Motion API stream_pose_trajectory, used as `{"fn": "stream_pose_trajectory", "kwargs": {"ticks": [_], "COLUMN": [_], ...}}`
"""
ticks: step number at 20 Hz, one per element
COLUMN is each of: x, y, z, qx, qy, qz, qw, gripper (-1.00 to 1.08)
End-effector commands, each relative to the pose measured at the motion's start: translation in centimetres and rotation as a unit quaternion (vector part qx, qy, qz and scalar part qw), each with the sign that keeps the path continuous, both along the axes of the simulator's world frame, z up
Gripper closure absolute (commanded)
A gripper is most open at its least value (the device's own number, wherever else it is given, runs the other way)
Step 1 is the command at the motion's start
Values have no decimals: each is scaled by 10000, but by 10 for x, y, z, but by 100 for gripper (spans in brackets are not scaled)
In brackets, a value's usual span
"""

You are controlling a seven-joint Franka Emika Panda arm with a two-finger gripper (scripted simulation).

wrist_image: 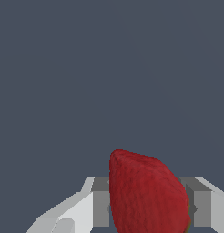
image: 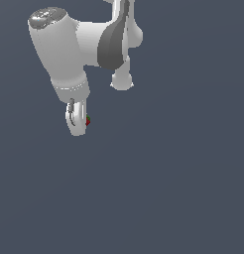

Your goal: Pick up the object and move it to a goal position.

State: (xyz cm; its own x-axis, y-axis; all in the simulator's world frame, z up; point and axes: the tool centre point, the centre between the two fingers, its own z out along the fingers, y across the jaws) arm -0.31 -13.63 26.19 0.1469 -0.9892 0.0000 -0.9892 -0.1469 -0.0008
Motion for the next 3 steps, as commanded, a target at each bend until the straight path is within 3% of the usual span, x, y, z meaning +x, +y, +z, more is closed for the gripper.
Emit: {"fn": "stream_pose_trajectory", "kwargs": {"ticks": [1,3], "x": [1,1], "y": [1,1], "z": [0,-1], "qx": [-1,-1], "qy": [5,5], "qz": [6,6], "qw": [10000,10000], "gripper": [108,108]}}
